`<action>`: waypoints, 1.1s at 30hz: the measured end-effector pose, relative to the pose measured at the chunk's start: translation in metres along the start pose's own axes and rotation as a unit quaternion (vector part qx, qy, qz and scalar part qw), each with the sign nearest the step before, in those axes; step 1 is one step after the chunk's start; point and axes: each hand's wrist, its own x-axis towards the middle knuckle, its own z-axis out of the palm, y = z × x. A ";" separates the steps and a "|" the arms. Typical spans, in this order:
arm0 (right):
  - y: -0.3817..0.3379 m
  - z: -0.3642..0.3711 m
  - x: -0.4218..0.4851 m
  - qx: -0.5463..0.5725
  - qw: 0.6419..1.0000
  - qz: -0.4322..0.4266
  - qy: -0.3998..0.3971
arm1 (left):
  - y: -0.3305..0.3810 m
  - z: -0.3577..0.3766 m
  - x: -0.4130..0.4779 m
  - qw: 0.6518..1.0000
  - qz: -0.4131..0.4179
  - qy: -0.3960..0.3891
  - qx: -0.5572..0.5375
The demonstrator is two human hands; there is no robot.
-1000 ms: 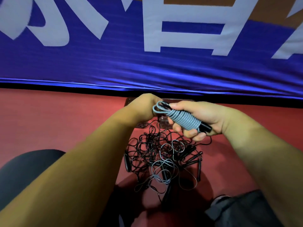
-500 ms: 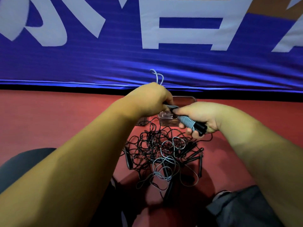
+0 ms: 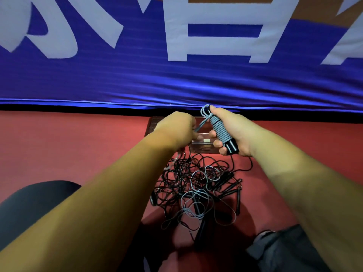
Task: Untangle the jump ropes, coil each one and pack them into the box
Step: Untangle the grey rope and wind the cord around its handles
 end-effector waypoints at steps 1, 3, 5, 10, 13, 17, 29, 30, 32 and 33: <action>0.000 0.001 0.000 0.000 1.000 -0.005 0.006 | 0.000 0.002 -0.001 0.997 -0.014 -0.011 -0.069; -0.001 0.002 0.000 0.002 1.000 -0.014 0.013 | -0.002 0.002 -0.002 0.981 -0.059 -0.012 -0.183; -0.001 0.002 0.000 -0.002 1.000 -0.018 0.013 | -0.006 0.001 -0.001 0.957 -0.112 0.012 -0.269; 0.000 -0.003 0.003 0.008 1.000 -0.006 0.028 | -0.018 -0.004 0.009 0.939 -0.066 0.002 -0.338; 0.000 -0.008 0.005 0.012 0.999 -0.009 0.044 | -0.010 -0.009 0.005 0.840 -0.041 -0.104 -0.531; -0.001 -0.009 0.006 0.014 0.997 -0.046 0.063 | -0.005 -0.014 0.002 0.780 -0.081 -0.138 -0.606; -0.005 0.000 -0.003 -0.074 0.992 -0.092 0.049 | -0.020 -0.020 -0.001 0.913 -0.033 -0.192 -0.360; -0.005 -0.001 -0.002 -0.079 0.992 -0.087 0.048 | -0.020 -0.018 0.000 0.921 -0.034 -0.181 -0.342; -0.005 0.000 -0.001 -0.081 0.994 -0.068 0.032 | -0.019 -0.013 0.001 0.938 -0.041 -0.160 -0.306; -0.004 0.002 -0.001 -0.083 0.995 -0.055 0.015 | -0.018 -0.010 0.002 0.945 -0.048 -0.145 -0.290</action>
